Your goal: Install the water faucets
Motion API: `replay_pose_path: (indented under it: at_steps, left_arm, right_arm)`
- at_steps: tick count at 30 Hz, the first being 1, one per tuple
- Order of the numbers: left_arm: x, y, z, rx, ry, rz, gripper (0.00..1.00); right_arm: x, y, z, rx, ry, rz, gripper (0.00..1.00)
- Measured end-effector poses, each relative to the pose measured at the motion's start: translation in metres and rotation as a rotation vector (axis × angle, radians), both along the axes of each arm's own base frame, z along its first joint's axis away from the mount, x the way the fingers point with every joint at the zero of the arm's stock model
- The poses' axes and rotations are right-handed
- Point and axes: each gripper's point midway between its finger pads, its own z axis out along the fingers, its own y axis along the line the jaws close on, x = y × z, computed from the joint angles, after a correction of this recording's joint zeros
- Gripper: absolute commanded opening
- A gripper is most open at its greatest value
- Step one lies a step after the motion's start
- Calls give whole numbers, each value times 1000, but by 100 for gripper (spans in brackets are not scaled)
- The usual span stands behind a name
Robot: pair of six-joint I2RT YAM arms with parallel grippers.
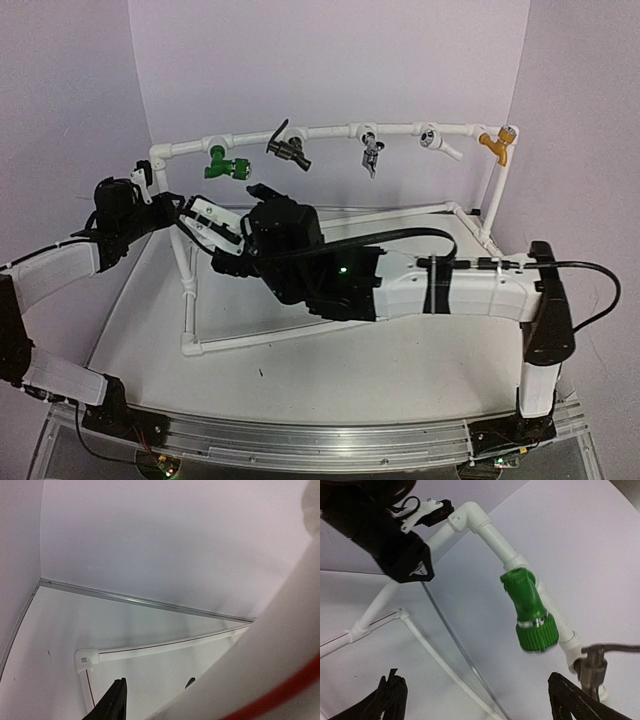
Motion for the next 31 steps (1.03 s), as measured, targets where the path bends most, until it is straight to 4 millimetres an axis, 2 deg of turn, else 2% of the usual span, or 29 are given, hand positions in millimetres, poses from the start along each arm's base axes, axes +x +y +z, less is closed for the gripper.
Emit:
replay_pose_path:
  at_steps: [3,5,8,9,10,12,14,16,18,21,26,31]
  left_arm:
    - [18,10,1,5,13,19,0]
    - [30,18,1,9,20,37,0]
    - [42,30,0,15,31,66,2]
    - [44,34,0,17,36,79,8]
    - [44,38,-1,18,41,96,19]
    - [43,46,-2,20,51,127,48]
    - [39,52,-3,15,70,157,66]
    - [26,62,-4,-4,113,204,90]
    - [8,69,4,-29,126,233,99]
    - [-25,74,36,-67,71,244,100]
    - [-87,64,121,-121,-144,172,100]
    - [-137,46,204,-128,-347,51,100]
  right_arm:
    - [-21,-31,6,48,90,-10,98]
    - [-25,-64,7,85,148,-51,98]
    - [-7,-117,1,167,255,-144,98]
    - [2,-137,-5,189,290,-185,98]
    - [11,-155,-11,207,319,-226,98]
    - [36,-201,-27,273,395,-337,98]
    - [54,-246,-41,325,442,-450,98]
    - [59,-285,-48,363,460,-543,98]
    - [52,-301,-40,399,460,-561,98]
    - [39,-314,-15,465,434,-544,98]
    - [25,-342,33,571,364,-538,98]
    - [14,-361,70,663,313,-520,98]
